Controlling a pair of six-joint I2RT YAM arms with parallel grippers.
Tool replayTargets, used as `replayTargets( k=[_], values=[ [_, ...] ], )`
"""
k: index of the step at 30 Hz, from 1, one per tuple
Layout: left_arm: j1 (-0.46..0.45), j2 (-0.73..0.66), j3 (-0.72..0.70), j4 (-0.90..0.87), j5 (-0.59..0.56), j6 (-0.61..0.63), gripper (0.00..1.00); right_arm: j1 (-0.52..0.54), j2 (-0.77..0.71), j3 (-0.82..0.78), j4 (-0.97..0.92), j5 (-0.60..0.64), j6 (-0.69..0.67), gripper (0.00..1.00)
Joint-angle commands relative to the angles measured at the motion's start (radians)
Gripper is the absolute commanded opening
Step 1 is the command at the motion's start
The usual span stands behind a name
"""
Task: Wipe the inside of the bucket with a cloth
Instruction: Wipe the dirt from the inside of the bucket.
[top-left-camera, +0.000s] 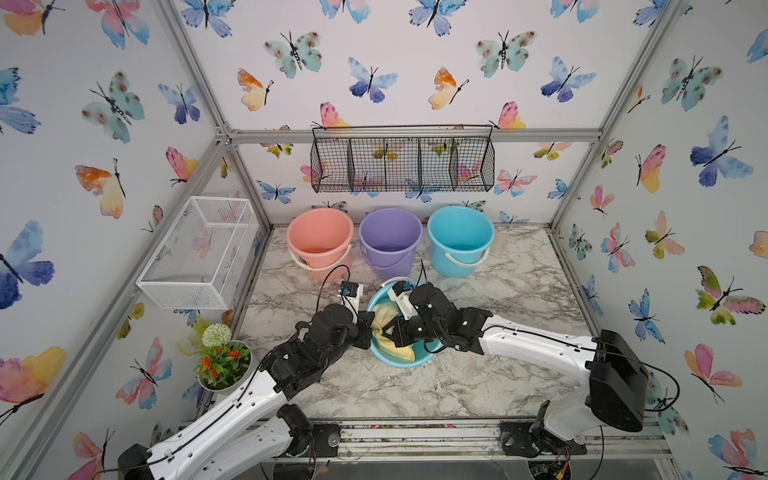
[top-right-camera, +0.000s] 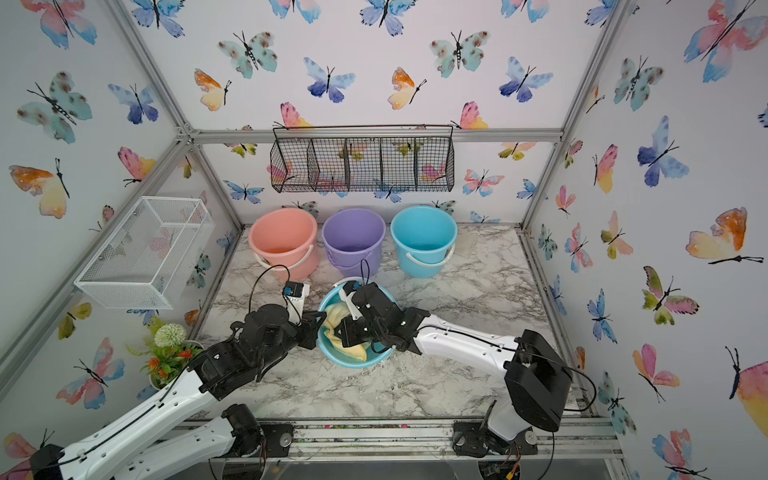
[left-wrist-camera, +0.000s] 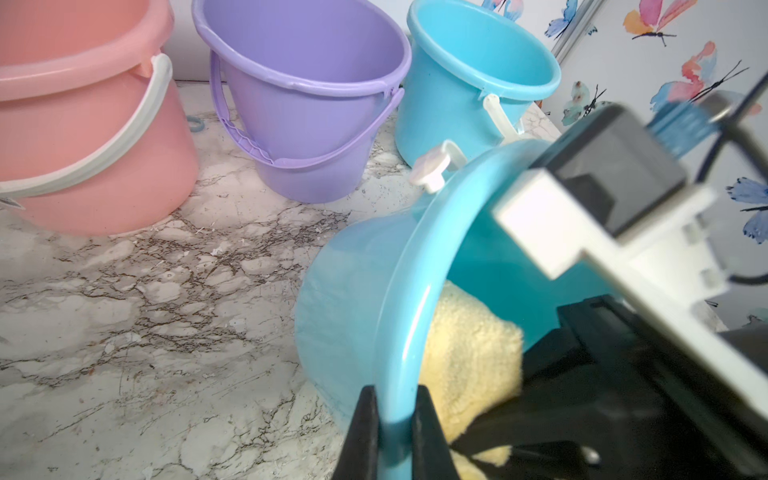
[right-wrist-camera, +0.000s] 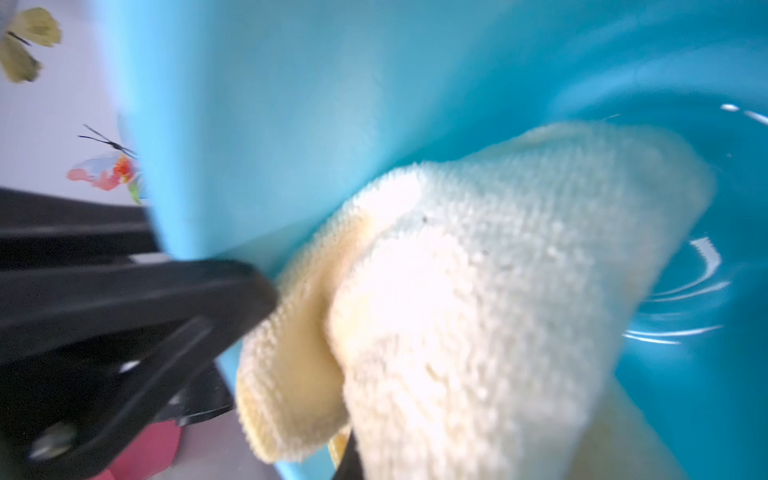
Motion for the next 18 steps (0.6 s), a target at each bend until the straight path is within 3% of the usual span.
replayTargets(
  k=[1,10,18],
  values=[
    [-0.007,-0.014,-0.013,0.085,-0.009,0.032,0.00,0.001,-0.025,0.002,-0.063,-0.101,0.046,0.02],
    [-0.007,0.042,0.001,0.075,-0.006,0.013,0.00,0.001,0.027,-0.015,-0.085,-0.177,0.086,0.02],
    [-0.006,0.031,0.010,0.066,0.006,0.013,0.00,0.001,0.174,-0.020,-0.032,-0.212,0.120,0.02]
  ],
)
